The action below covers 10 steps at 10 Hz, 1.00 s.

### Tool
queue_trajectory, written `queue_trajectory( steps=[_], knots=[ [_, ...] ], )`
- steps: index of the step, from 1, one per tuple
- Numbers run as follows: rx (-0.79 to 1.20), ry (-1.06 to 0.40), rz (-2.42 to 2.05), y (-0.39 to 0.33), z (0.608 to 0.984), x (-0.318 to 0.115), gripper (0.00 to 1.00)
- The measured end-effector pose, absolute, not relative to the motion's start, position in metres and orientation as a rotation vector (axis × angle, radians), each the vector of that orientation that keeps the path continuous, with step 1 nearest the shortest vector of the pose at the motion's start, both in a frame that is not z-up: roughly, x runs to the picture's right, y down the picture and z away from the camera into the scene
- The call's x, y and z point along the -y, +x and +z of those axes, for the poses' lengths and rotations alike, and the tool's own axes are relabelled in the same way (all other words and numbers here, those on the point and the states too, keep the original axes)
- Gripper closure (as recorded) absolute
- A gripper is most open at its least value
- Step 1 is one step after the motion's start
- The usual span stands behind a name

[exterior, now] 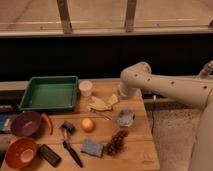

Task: Place fork in purple bowl

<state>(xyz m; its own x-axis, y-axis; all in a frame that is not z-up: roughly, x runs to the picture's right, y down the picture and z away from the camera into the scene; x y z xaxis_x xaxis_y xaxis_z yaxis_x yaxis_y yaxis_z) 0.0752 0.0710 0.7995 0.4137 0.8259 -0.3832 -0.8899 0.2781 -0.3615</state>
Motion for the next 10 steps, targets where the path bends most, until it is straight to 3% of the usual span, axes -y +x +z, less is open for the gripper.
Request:
queue_trajectory(
  steps=[10],
  knots=[
    [-0.092, -0.661, 1.079, 0.029, 0.82, -0.1, 0.21]
  ],
)
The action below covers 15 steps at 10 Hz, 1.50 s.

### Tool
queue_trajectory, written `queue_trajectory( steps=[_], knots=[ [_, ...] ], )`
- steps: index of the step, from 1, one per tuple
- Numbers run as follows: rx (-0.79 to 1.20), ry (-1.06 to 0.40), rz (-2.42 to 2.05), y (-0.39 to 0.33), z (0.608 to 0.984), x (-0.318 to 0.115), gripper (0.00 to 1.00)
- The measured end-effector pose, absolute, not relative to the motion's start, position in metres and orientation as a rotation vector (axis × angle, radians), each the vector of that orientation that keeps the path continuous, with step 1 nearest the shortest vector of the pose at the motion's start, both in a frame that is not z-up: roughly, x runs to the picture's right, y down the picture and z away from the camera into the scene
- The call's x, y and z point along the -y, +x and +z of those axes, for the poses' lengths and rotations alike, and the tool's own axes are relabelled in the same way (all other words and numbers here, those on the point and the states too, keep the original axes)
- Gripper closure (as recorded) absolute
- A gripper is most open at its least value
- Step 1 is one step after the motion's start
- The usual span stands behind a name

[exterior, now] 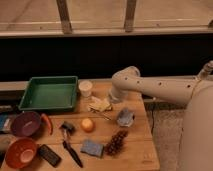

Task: Place fork in purple bowl

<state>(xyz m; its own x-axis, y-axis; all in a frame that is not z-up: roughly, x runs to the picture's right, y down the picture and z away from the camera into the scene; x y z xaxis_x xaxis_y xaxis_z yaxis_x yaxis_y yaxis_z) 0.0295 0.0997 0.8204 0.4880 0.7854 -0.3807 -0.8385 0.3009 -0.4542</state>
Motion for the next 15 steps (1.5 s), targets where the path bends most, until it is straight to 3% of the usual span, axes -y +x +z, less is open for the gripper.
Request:
queue_trajectory(
  steps=[4, 10, 15],
  knots=[
    [-0.056, -0.742, 1.072, 0.007, 0.826, -0.114, 0.21],
    [-0.058, -0.751, 1.072, 0.006, 0.826, -0.115, 0.21],
    [-0.147, -0.803, 1.063, 0.004, 0.863, -0.146, 0.21]
  ],
)
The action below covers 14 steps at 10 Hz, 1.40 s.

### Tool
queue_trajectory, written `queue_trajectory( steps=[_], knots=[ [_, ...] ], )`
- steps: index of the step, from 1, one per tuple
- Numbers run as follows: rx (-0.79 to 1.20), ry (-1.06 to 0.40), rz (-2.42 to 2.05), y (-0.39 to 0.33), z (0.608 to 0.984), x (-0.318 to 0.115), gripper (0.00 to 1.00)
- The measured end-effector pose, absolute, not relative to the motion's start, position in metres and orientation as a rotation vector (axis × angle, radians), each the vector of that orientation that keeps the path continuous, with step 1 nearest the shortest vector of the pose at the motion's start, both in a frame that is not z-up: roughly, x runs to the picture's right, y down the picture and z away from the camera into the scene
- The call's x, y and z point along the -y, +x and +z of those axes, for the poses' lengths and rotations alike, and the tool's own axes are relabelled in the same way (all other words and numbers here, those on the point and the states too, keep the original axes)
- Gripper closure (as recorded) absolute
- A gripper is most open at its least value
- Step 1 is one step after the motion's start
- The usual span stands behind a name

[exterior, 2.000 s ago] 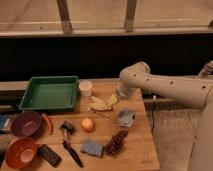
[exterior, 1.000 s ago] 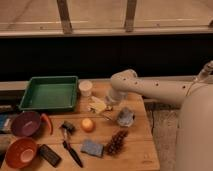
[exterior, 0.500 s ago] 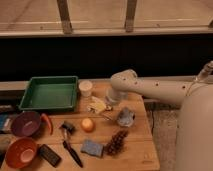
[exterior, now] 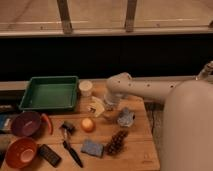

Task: Place fork in purple bowl

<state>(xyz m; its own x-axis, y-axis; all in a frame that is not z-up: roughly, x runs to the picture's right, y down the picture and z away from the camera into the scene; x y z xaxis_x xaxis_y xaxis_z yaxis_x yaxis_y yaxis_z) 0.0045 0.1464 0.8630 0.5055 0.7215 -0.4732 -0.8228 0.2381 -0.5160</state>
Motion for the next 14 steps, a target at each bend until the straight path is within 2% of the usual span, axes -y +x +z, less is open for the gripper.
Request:
queue_trajectory(
  steps=[4, 9, 14],
  knots=[
    [-0.172, -0.819, 1.051, 0.005, 0.871, -0.154, 0.21],
    [-0.268, -0.749, 0.93, -0.028, 0.883, -0.157, 0.21],
    [-0.308, -0.748, 0.899, -0.038, 0.891, -0.166, 0.21]
  ],
)
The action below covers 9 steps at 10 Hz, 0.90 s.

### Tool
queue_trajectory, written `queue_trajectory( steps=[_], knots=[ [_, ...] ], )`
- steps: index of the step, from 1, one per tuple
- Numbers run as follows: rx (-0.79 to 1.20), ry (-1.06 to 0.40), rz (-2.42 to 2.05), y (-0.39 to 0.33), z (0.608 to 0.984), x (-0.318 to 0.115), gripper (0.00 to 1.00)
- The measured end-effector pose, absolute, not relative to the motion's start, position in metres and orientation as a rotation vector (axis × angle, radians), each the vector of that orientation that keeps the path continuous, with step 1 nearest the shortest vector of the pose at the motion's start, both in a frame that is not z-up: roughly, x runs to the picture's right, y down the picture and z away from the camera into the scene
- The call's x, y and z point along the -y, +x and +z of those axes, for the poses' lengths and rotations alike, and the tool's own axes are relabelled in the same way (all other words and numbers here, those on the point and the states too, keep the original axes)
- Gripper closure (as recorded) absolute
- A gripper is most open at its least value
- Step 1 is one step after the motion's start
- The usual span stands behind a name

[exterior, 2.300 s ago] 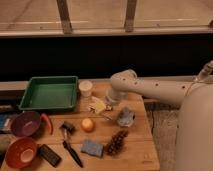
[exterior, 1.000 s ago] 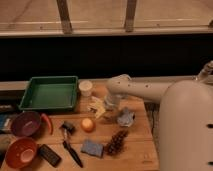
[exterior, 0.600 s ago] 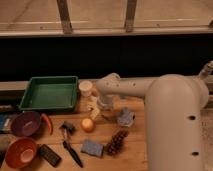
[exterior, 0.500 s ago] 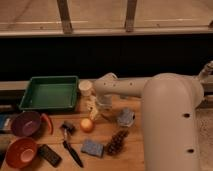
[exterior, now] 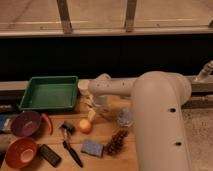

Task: Place fork in purple bowl

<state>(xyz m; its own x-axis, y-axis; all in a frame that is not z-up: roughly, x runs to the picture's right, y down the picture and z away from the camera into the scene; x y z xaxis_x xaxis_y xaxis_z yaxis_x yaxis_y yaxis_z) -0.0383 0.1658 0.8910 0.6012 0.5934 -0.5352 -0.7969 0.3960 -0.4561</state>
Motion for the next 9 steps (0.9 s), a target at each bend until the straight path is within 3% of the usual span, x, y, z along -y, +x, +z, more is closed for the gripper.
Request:
queue_trajectory(
  steps=[4, 9],
  knots=[
    [-0.316, -0.755, 0.909, -0.04, 0.889, -0.175, 0.24],
    [-0.326, -0.753, 0.92, -0.034, 0.884, -0.177, 0.76]
  ],
)
